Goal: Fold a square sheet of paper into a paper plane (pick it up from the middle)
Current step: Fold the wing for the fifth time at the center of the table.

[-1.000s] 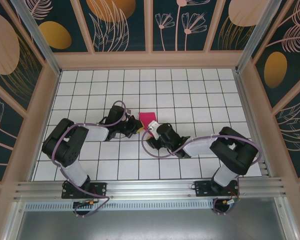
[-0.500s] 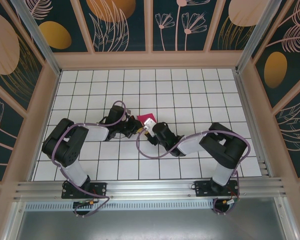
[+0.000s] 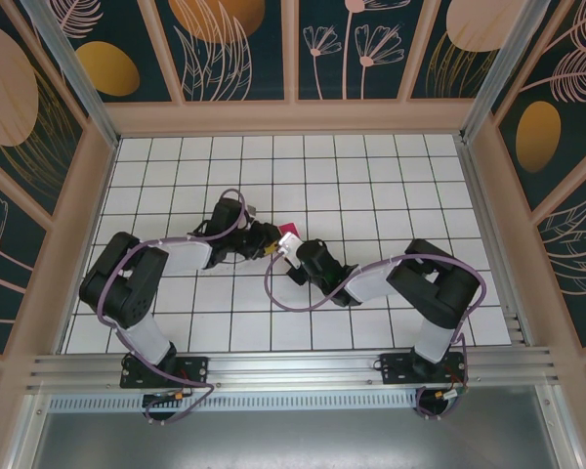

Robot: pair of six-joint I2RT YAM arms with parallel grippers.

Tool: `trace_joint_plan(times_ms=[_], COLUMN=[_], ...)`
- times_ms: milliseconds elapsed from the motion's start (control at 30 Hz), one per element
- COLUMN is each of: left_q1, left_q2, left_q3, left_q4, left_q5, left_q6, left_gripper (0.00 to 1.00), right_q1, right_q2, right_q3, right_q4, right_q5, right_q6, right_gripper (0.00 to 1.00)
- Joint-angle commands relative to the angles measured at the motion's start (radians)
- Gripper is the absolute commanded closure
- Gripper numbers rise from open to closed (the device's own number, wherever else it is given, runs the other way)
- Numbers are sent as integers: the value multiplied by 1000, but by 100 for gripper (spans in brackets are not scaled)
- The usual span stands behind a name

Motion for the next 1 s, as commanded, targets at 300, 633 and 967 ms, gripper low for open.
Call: trace_joint_plan(times_ms=[300,633,967], left_q1=[146,144,84], left_q2=[-138,-191,-160], left_q3=[55,-105,-204], left_q4=[-120,74,225], left_q5=[-100,-58,2], left_q6=[135,151,166], left_gripper=[47,43,47], right_q1=[-74,-194,-252], right_q2=[-44,-55,-42], right_q3=[-27,-34,-42], right_q4=[51,100,136], right_q5=[-256,-469,-538], right_q6=[190,494,687], right_gripper=[100,100,100])
